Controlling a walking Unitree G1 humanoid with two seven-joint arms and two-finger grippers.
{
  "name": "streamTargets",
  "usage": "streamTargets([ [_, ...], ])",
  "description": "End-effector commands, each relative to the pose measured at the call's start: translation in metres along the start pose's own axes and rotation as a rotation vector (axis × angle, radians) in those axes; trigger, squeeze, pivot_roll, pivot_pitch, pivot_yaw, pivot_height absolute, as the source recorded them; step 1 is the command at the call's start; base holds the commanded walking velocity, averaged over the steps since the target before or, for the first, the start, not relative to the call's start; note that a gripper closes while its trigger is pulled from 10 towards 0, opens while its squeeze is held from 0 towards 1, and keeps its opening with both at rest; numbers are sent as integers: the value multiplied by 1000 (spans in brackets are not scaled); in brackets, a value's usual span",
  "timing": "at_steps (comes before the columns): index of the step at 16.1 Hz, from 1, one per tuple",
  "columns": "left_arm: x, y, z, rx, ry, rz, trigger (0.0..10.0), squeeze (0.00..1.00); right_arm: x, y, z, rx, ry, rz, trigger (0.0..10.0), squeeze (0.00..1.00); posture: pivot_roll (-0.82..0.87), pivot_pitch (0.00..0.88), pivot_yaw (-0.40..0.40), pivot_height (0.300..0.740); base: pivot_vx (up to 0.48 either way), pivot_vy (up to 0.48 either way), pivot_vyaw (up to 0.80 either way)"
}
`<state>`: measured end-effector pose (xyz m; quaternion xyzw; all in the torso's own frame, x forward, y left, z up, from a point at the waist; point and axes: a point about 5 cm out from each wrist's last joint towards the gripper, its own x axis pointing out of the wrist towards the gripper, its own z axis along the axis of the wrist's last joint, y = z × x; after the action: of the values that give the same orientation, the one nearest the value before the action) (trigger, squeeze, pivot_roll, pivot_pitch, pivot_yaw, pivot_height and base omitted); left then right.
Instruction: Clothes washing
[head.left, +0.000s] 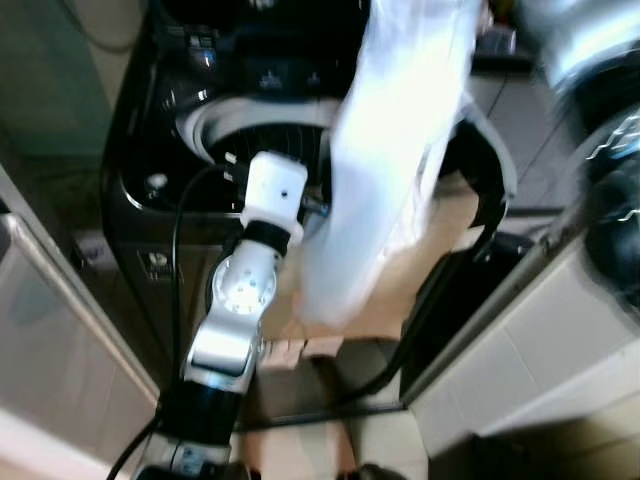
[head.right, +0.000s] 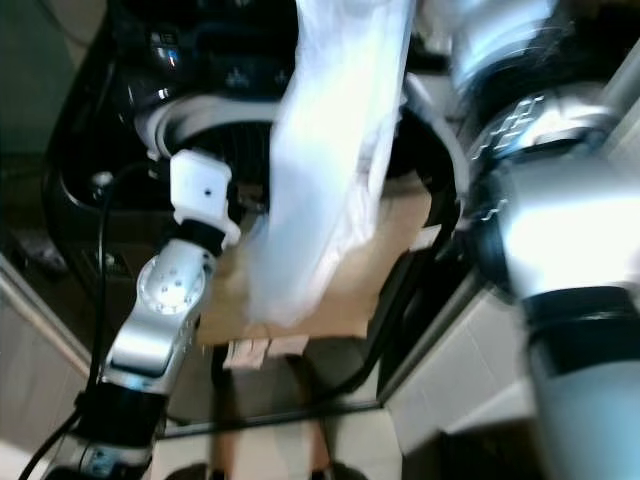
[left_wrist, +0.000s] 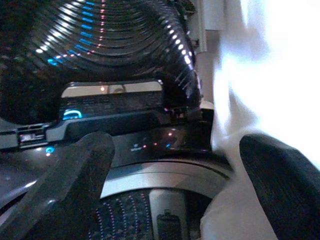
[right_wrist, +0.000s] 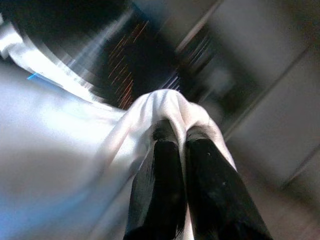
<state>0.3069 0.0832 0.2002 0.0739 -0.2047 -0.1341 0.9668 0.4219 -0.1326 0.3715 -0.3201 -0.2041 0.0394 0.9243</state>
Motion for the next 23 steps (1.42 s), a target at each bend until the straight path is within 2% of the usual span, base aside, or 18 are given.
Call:
streamTargets([
  [1, -3, 2, 1, -4, -7, 5, 10000, 0, 0, -2, -3, 93, 22, -9, 0, 0, 31, 0, -105, 740, 0, 0, 0],
  [2, -4, 2, 1, -5, -3, 6, 10000, 0, -5, 14, -24, 241, 108, 15, 0, 0, 46, 0, -110, 740, 0, 0, 0],
  [3, -5, 3, 1, -6, 0, 6, 10000, 0, -10, 30, -39, 338, 178, 48, 0, 0, 55, 0, -113, 740, 0, 0, 0],
  [5, -6, 4, 1, -4, 5, 10, 10000, 0, -16, 48, -51, 364, 232, 91, 0, 0, 58, 0, -113, 740, 0, 0, 0],
  [7, -8, 5, 0, -1, 12, 17, 10000, 0, -23, 64, -65, 459, 331, 128, 0, 0, 78, 0, -126, 740, 0, 0, 0],
  [8, -9, 6, 0, -2, 15, 19, 10000, 0, -27, 67, -73, 495, 384, 122, 7490, 0, 78, 0, -126, 740, 0, 0, 0],
  [9, -10, 6, 0, -2, 18, 22, 10000, 0, -31, 70, -80, 596, 444, 101, 10000, 0, 86, 0, -134, 740, 0, 0, 0],
  [10, -11, 6, 0, -3, 21, 24, 10000, 0, -34, 76, -85, 733, 493, 89, 10000, 0, 87, 0, -137, 740, 0, 0, 0],
  [11, -11, 6, 0, -3, 21, 24, 10000, 0, -36, 78, -88, 803, 514, 71, 10000, 0, 87, 0, -137, 740, 0, 0, 0],
  [23, -11, 6, 0, -3, 21, 24, 10000, 0, -36, 78, -88, 803, 514, 71, 10000, 0, 87, 0, -137, 740, 0, 0, 0],
])
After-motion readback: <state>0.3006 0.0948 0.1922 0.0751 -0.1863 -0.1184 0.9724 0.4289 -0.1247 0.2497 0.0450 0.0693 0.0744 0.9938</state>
